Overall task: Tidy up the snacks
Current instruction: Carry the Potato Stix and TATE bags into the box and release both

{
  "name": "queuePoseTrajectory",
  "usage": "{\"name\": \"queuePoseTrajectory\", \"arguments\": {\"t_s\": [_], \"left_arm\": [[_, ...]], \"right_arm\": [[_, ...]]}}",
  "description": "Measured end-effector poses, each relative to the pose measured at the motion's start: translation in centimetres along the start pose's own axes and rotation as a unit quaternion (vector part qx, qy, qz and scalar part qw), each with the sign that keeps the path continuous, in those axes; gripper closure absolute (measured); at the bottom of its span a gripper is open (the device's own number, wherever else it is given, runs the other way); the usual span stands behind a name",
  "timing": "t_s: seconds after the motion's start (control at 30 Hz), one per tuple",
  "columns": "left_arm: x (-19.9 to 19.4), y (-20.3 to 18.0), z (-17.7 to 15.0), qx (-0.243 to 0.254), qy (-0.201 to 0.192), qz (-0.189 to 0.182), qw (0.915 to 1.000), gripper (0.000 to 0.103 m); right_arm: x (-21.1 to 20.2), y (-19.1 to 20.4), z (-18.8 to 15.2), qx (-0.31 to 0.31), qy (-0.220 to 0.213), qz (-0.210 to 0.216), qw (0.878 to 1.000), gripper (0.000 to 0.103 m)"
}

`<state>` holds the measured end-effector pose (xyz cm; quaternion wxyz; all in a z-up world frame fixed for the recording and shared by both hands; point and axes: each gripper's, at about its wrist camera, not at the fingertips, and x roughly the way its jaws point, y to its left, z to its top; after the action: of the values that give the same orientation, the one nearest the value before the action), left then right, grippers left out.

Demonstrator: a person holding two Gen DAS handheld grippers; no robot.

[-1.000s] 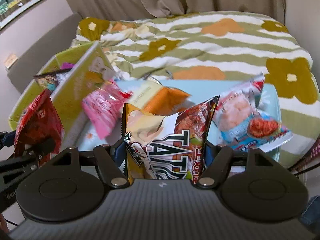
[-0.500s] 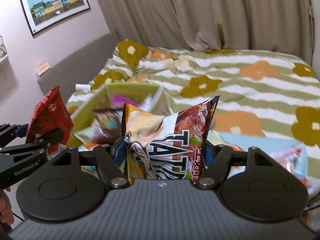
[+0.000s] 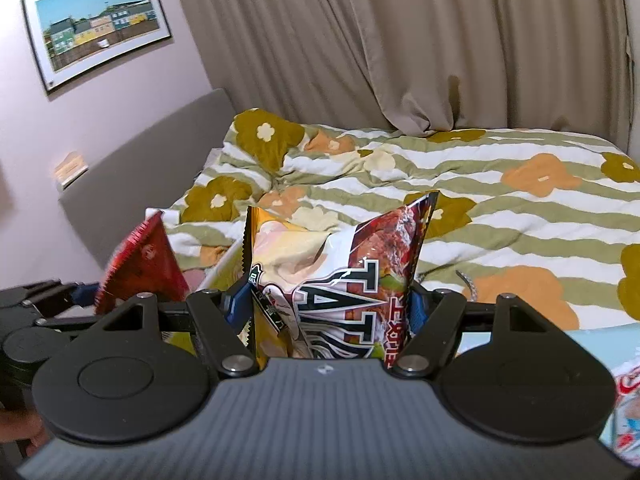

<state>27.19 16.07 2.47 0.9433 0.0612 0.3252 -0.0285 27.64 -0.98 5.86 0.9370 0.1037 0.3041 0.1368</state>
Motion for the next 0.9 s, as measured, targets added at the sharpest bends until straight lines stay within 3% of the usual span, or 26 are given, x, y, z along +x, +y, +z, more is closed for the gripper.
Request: {"name": "queuePoseTrajectory", "arguments": {"t_s": [0.2, 0.27, 0.33, 0.37, 0.5, 0.9], "left_arm": [[4.9, 2.8, 1.5, 0.002, 0.033, -0.06, 0.9977, 0.043], [6.3, 3.2, 1.6, -0.001, 0.045, -0.072, 0.9964, 0.036], [7.0, 3.4, 1.5, -0.003, 0.048, -0.08, 0.9957, 0.005], [7.2, 3.7, 1.4, -0.002, 0.045, -0.085, 0.9953, 0.0], [6.5, 3.7, 0.5, 0.019, 0.038, -0.107, 0.9933, 0.0], [4.7, 5.2, -0.8, 0.015, 0.036, -0.098, 0.9944, 0.0]], "right_arm": [[3.8, 2.0, 1.1, 0.029, 0.003, -0.04, 0.999, 0.016], [4.7, 2.2, 1.2, 0.04, 0.006, -0.056, 0.998, 0.016], [5.1, 2.4, 1.1, 0.046, 0.009, -0.066, 0.997, 0.016], [5.4, 2.6, 1.0, 0.05, 0.01, -0.072, 0.996, 0.016], [6.4, 2.7, 0.8, 0.059, 0.021, -0.092, 0.994, 0.016], [8.7, 3.0, 1.3, 0.065, 0.033, -0.081, 0.994, 0.016]]}}
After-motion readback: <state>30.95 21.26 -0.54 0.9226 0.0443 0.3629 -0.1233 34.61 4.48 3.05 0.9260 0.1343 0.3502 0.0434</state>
